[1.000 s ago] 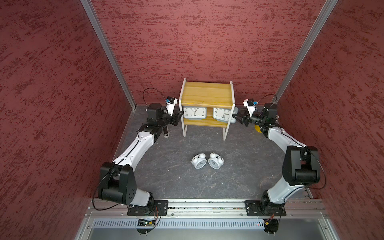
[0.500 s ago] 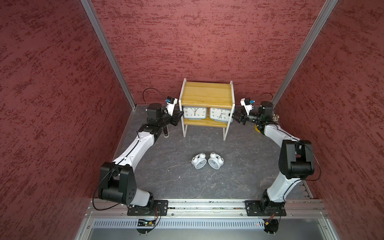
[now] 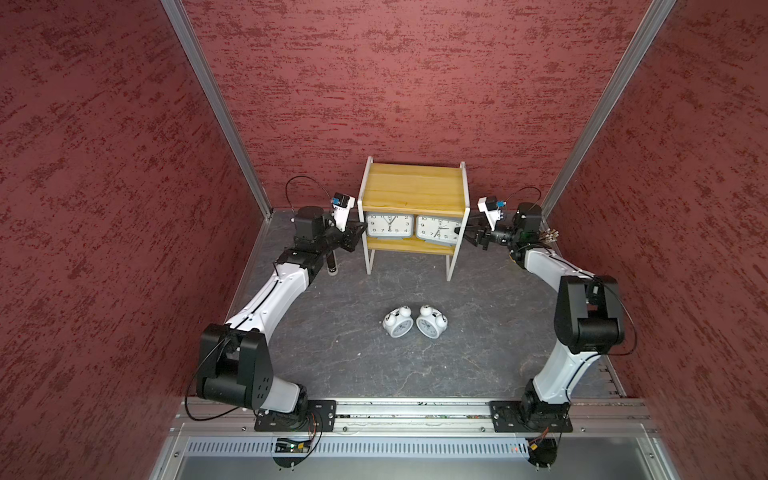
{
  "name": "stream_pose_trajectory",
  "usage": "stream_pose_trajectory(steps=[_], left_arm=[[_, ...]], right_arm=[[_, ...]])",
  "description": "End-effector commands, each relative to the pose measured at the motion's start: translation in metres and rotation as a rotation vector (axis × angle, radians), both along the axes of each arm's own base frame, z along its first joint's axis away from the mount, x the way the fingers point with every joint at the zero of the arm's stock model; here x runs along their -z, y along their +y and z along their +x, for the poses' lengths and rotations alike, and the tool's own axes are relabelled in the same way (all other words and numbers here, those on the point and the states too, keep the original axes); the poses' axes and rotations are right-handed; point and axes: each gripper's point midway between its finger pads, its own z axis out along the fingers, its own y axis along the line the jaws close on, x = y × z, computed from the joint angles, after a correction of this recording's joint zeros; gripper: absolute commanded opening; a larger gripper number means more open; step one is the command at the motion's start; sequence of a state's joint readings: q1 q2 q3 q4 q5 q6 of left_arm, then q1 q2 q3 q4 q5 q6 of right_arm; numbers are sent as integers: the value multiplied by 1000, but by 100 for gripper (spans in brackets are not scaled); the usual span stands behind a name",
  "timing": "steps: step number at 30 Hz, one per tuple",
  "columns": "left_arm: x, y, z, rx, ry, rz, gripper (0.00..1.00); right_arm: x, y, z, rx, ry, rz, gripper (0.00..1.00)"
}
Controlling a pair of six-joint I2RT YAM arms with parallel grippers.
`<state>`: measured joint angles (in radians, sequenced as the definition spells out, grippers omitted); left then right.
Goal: Place the alarm clocks on the shelf by style
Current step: Place the alarm on the shelf.
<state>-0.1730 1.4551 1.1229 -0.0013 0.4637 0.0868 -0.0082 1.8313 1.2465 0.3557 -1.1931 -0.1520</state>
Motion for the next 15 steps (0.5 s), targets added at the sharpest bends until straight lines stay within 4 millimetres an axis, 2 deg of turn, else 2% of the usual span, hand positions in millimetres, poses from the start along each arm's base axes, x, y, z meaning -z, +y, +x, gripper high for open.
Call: stream_pose_trajectory(steps=[1, 10, 13, 15], left_arm=[[11, 2, 1, -5, 23, 13, 31], [13, 1, 0, -2, 29, 16, 31], [13, 0, 0, 0, 28, 16, 31], [13, 0, 0, 1, 29, 17, 31]], right_arm=[[-16, 6, 1, -37, -52, 13, 36], [-11, 6, 4, -36, -40, 15, 41], [-8, 6, 5, -32, -38, 12, 47], [-6, 5, 6, -21, -36, 11, 56]])
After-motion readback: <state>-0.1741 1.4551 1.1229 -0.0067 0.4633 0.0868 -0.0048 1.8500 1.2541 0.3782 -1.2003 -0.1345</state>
